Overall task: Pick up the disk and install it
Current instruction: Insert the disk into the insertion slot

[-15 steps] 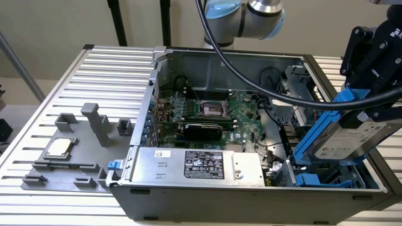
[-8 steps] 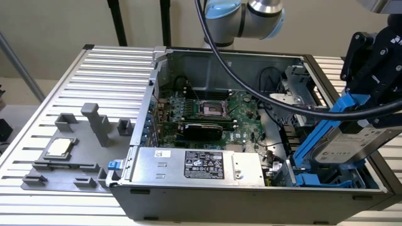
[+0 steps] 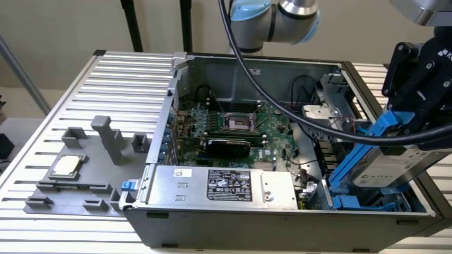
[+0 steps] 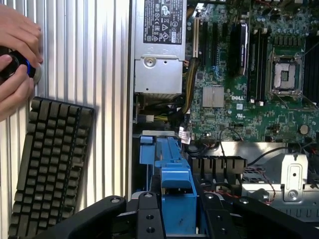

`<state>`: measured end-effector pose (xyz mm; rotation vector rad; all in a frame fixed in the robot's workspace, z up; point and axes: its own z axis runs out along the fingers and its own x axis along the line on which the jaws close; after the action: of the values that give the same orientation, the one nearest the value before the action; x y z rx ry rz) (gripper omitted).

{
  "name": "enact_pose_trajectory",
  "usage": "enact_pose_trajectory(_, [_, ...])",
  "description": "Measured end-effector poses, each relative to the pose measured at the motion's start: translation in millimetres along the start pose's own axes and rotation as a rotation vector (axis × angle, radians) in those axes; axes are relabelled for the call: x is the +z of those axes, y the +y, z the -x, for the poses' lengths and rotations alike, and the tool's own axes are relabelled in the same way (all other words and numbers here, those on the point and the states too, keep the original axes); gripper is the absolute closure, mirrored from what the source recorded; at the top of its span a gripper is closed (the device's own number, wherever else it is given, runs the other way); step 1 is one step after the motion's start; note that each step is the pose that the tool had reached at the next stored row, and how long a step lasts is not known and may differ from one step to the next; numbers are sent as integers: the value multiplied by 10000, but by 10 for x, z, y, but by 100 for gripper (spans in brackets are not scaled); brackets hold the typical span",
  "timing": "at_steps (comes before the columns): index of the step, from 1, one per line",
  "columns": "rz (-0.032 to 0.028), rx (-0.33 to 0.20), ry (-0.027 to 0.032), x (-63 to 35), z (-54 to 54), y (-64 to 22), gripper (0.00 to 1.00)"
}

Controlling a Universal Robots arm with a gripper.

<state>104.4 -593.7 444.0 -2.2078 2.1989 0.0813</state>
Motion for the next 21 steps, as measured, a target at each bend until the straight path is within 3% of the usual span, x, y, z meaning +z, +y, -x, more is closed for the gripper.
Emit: enact_pose_trajectory(21, [5,-1,-18,145,-6,-20,67])
